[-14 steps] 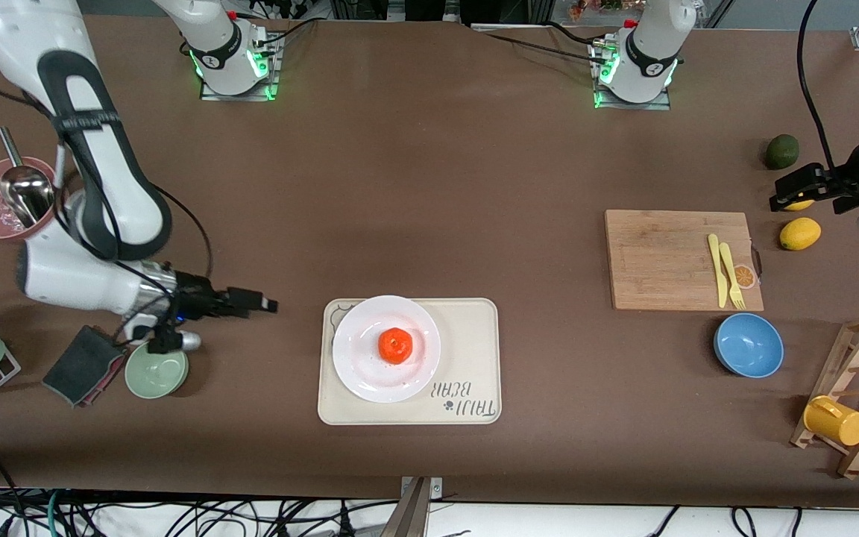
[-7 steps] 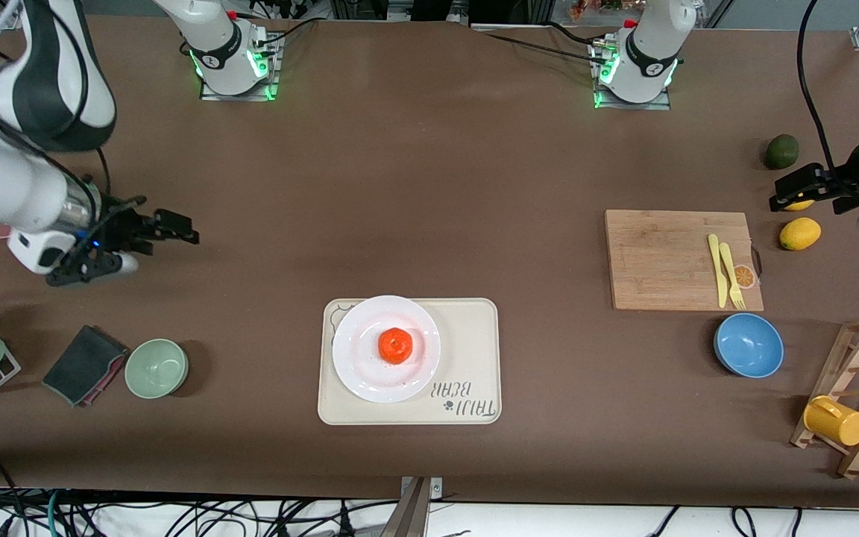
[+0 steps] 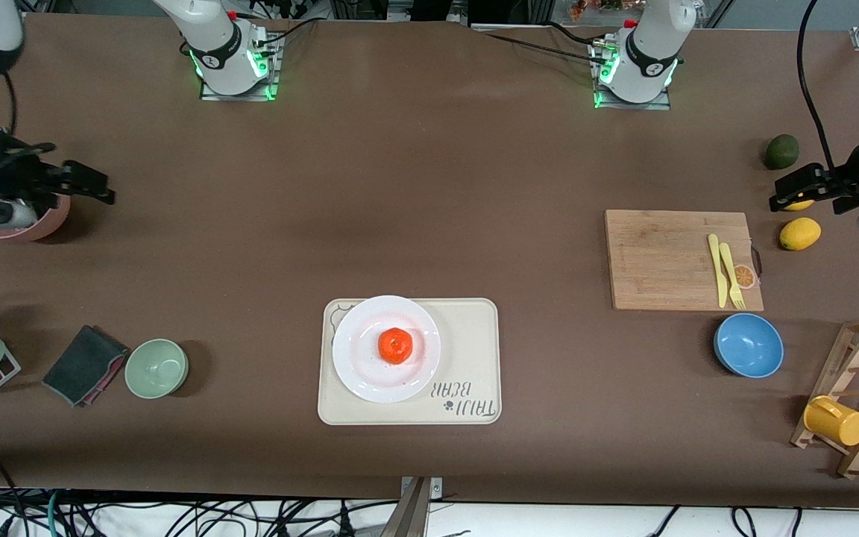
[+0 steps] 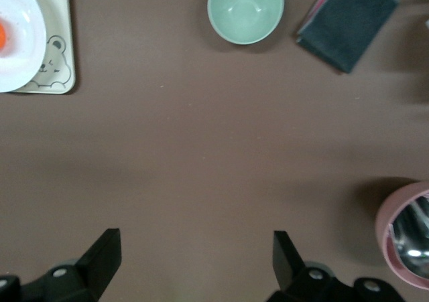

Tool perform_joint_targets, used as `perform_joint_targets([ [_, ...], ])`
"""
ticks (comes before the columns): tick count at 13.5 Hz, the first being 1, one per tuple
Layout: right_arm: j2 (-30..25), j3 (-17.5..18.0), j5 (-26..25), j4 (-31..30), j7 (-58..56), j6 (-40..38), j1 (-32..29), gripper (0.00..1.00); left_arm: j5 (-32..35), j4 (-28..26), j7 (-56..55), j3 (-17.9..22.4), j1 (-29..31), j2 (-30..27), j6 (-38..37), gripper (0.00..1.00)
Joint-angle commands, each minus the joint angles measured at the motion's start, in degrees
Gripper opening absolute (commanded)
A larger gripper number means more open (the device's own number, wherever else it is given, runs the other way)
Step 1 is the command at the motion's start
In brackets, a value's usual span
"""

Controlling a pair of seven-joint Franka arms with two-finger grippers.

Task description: Place orange and plate with both arms

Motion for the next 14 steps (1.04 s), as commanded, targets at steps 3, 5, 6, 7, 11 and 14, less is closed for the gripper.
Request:
perform_joint_targets([
  [3, 0.0, 0.7, -1.0, 3.8, 2.5, -5.7, 1.4, 1.00, 0.8, 0.5, 0.8, -0.1, -0.1, 0.1, 0.0, 1.00],
  [5, -0.1, 1.8, -1.0, 4.1, 4.3, -5.7, 1.4, 1.00, 0.8, 0.5, 0.8, -0.1, -0.1, 0.2, 0.0, 1.00],
  [6, -0.1, 2.5, -0.9, 4.1, 5.1, -5.7, 1.3, 1.00, 0.8, 0.5, 0.8, -0.1, -0.1, 0.2, -0.1, 1.00],
  [7, -0.3, 2.4, -0.7, 4.2, 4.8, -5.7, 1.3, 1.00, 0.8, 0.5, 0.8, -0.1, -0.1, 0.2, -0.1, 1.00],
  [11, 0.4, 2.0, -0.9, 6.9, 4.8, -6.4, 1.3, 1.00, 0.9, 0.5, 0.8, -0.1, -0.1, 0.3, -0.1, 1.00],
  [14, 0.5, 2.0, -1.0, 7.6, 4.9, -6.4, 1.2, 1.00, 0.9, 0.4, 0.8, -0.1, -0.1, 0.3, -0.1, 1.00],
])
